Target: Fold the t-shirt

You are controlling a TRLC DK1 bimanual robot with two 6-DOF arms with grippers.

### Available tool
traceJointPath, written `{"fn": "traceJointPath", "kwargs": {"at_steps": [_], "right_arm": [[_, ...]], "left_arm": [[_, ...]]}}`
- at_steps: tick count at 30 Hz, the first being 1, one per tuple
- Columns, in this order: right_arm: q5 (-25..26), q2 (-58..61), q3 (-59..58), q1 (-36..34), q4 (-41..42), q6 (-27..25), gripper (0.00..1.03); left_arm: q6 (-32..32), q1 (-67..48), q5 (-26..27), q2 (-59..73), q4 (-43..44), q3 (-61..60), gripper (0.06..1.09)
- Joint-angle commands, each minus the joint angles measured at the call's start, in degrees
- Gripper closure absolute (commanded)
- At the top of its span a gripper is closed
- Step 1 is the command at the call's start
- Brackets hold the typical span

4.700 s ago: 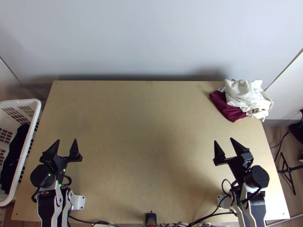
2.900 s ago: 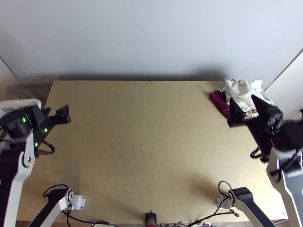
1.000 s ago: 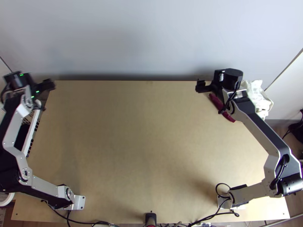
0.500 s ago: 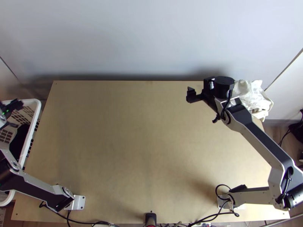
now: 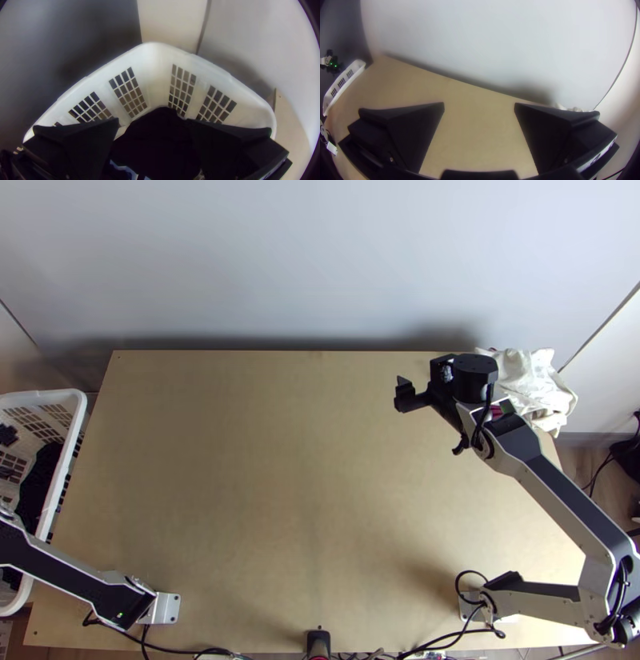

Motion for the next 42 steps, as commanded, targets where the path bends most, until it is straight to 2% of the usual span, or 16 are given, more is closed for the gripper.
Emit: {"fn": "traceJointPath", "kwargs": {"at_steps": [1,19,39,42], "right_arm": [[1.54,-0.63,-0.18,1.02,-1.05,-0.30,0.05],[4.62,0.78,1.40,2.60,-2.46,-3.29,0.05],[6.99,2.10,3.16,2.69,-2.46,-4.35,0.05],[7.17,2.01,3.25,2.77,-2.46,-4.26,0.05]], "left_arm": [[1.34,3.63,-0.11,9.06,0.53,4.92,0.11],[4.51,5.21,-0.20,23.91,0.09,7.03,0.11],[7.41,4.86,-0.11,29.71,-4.22,6.15,0.11],[7.50,4.77,2.44,30.24,-6.68,6.15,0.11]]}}
